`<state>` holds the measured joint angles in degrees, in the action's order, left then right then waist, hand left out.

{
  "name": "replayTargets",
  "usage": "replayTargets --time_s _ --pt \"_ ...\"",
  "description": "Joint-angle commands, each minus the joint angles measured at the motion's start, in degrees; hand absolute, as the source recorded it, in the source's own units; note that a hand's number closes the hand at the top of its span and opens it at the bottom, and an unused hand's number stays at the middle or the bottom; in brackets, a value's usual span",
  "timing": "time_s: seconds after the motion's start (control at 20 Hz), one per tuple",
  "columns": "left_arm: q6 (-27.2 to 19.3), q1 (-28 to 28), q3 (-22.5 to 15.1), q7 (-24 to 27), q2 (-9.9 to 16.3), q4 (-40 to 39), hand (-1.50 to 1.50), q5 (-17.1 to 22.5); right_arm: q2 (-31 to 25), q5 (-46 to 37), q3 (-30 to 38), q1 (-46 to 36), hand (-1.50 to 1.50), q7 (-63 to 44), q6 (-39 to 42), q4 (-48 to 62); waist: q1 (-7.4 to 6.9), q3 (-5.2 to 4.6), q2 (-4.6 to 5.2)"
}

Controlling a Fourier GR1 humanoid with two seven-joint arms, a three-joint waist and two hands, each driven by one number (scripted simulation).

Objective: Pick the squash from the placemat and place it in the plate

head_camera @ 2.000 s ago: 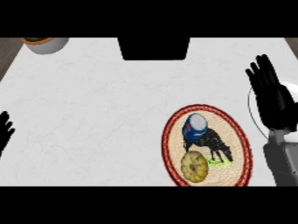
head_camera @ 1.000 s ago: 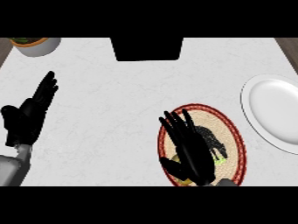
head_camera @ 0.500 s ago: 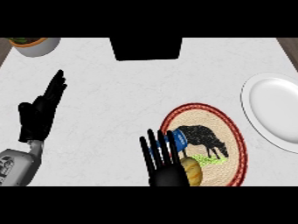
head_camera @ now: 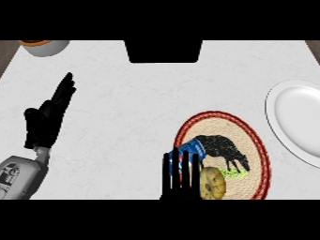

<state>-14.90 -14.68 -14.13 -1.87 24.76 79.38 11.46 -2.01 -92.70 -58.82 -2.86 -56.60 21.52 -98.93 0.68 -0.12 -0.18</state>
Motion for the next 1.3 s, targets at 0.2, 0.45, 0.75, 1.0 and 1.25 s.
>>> replayTargets --time_s 0.2,0.45,0.75,1.0,1.25 --pt "-0.26 -3.28 -0.24 -0.48 -3.19 -1.92 0.00 -2.11 1.90 7.36 0.00 -2.05 -1.50 -10.51 11.06 -6.02 -0.55 0.09 0.22" --pt "1.65 -3.12 2.19 -0.43 -2.12 -3.59 0.00 -1.78 1.90 7.95 3.34 -1.47 -1.50 -8.75 9.03 0.71 -0.55 0.09 0.28" --pt "2.47 -0.81 2.60 0.16 -2.24 -1.49 0.00 -2.09 1.95 8.39 10.66 -1.63 -1.50 -5.92 8.83 4.77 -0.67 0.11 0.22" --pt "2.44 2.71 2.53 -1.01 -3.07 2.69 0.00 -4.03 0.39 7.80 13.57 0.02 -1.50 -2.20 7.48 4.08 -0.77 0.13 0.11" --pt "2.32 0.12 3.35 -0.70 -5.92 -0.10 0.00 -5.78 1.97 7.95 15.82 -2.53 -1.50 -2.88 7.80 7.97 -0.64 0.12 0.21"
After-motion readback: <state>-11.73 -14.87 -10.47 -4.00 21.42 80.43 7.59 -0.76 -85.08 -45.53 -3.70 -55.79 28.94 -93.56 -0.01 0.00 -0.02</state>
